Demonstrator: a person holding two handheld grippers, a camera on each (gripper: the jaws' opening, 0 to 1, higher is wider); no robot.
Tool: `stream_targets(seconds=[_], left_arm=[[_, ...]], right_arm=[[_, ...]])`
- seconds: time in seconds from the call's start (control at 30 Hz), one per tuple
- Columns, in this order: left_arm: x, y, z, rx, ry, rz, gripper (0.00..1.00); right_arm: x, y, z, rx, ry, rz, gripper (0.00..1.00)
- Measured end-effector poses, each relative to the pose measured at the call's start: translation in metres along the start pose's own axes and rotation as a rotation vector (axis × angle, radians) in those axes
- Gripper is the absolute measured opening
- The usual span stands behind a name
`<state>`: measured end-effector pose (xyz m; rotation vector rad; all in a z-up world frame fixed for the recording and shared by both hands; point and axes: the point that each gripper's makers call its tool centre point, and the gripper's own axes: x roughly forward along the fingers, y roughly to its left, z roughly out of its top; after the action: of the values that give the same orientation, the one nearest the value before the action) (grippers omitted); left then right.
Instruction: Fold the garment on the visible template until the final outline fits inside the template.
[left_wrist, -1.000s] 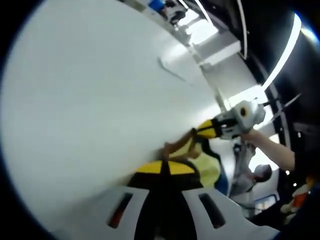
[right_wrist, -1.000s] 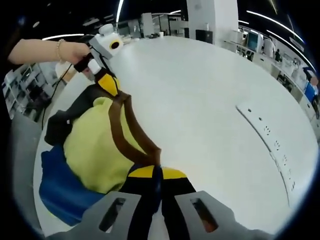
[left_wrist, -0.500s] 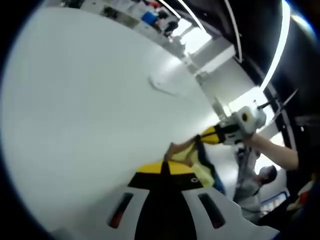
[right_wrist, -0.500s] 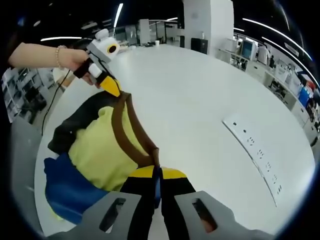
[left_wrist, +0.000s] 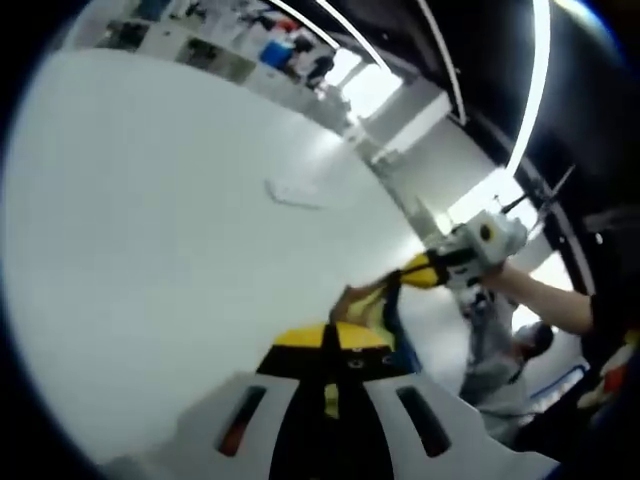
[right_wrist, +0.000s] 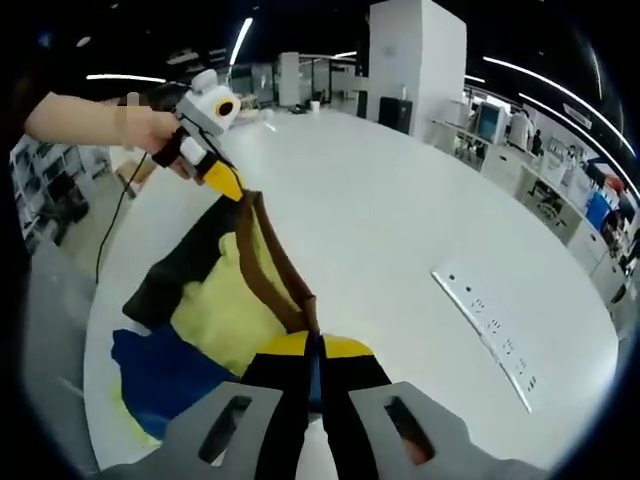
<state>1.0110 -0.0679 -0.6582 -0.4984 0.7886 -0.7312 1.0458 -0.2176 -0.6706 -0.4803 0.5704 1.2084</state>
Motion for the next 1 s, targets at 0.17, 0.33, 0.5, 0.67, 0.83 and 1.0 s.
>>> stream_targets(seconds=[0.17, 0.33, 0.5, 0.67, 0.83, 1.0], left_arm=[[-0.013, -0.025, 0.003, 0.036, -0.023, -0.033, 0.00], [-0.023, -0.042, 0.004, 0.058, -0.043, -0.051, 0.00], [-0.033, -0.056, 0.005, 0.086, -0.056, -0.062, 0.00], [-0.039, -0.069, 0.004, 0.093, -0.072, -0.072, 0.00], [-0.042, -0.079, 0.004, 0.091, -0.083, -0.085, 0.00], [-0.049, -0.093, 0.007, 0.092, -0.110, -0.101, 0.00]], right_arm=[[-0.022, 0.015, 0.016, -0.005, -0.058, -0.028, 0.03], [-0.043, 0.028, 0.028, 0.005, -0.112, -0.058, 0.03], [-0.060, 0.037, 0.035, 0.007, -0.147, -0.086, 0.03], [-0.077, 0.043, 0.040, 0.006, -0.175, -0.112, 0.03], [-0.089, 0.050, 0.045, 0.009, -0.198, -0.126, 0.03], [-0.103, 0.060, 0.053, 0.007, -0.226, -0.141, 0.03]])
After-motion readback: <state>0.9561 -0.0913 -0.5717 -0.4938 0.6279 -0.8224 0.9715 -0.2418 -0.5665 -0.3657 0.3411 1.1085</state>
